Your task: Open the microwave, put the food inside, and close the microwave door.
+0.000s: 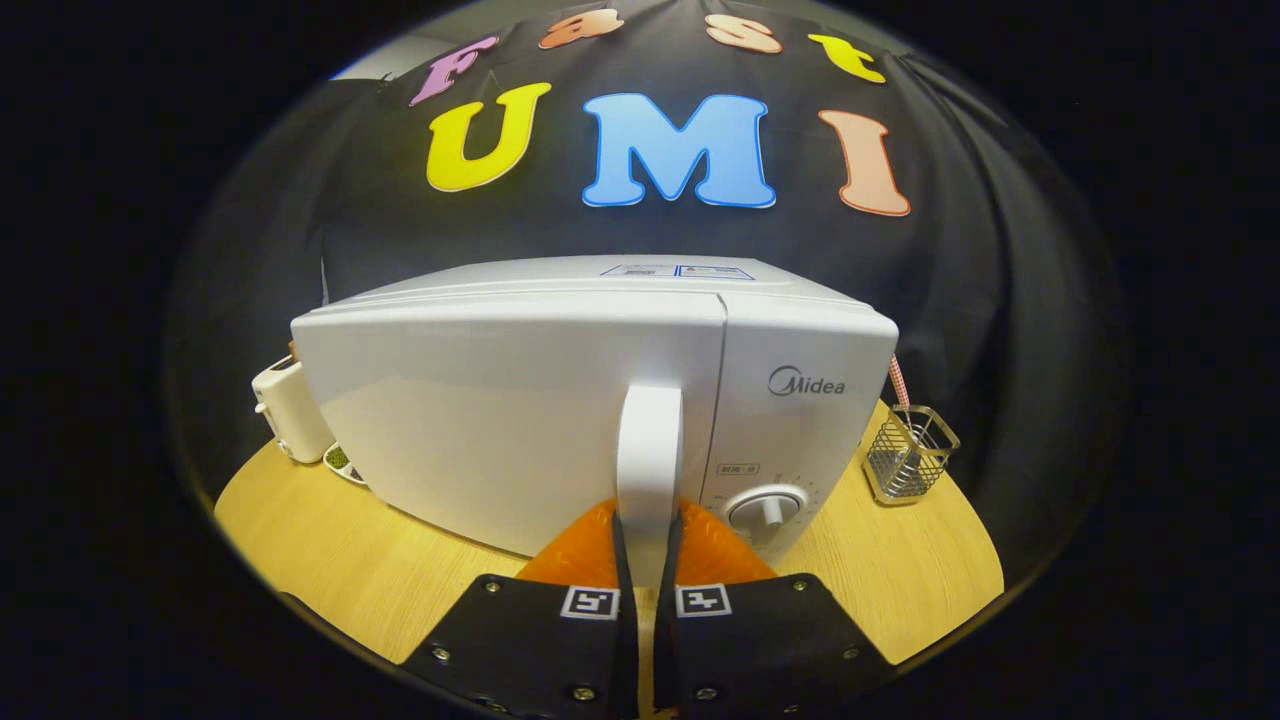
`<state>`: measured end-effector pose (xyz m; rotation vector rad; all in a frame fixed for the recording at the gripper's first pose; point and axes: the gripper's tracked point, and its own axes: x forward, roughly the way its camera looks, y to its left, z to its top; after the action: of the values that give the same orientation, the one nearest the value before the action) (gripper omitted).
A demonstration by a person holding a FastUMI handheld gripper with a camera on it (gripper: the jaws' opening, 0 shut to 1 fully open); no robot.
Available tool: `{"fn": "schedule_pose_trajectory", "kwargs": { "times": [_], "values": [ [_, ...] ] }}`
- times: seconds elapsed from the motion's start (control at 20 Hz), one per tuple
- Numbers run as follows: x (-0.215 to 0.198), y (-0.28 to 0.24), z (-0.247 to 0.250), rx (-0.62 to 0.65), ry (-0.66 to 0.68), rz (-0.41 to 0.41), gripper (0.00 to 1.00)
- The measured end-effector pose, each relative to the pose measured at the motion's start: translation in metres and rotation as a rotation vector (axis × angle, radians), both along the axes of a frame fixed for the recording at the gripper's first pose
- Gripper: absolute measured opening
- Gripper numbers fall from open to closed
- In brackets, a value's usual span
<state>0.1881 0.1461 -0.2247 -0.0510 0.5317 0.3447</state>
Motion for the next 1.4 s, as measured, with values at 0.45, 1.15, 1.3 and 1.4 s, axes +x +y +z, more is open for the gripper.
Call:
{"fn": "schedule_pose_trajectory", "kwargs": {
  "times": [0.45, 1.15, 1.3, 1.4],
  "values": [
    [-0.002, 0.0, 0.002, -0.04, 0.022, -0.012, 0.06],
    [-0.088, 0.006, 0.01, -0.06, 0.105, 0.056, 0.06],
    [-0.109, 0.012, 0.012, -0.055, 0.118, 0.075, 0.08],
    [-0.12, 0.015, 0.013, -0.052, 0.132, 0.078, 0.09]
  ]
}}
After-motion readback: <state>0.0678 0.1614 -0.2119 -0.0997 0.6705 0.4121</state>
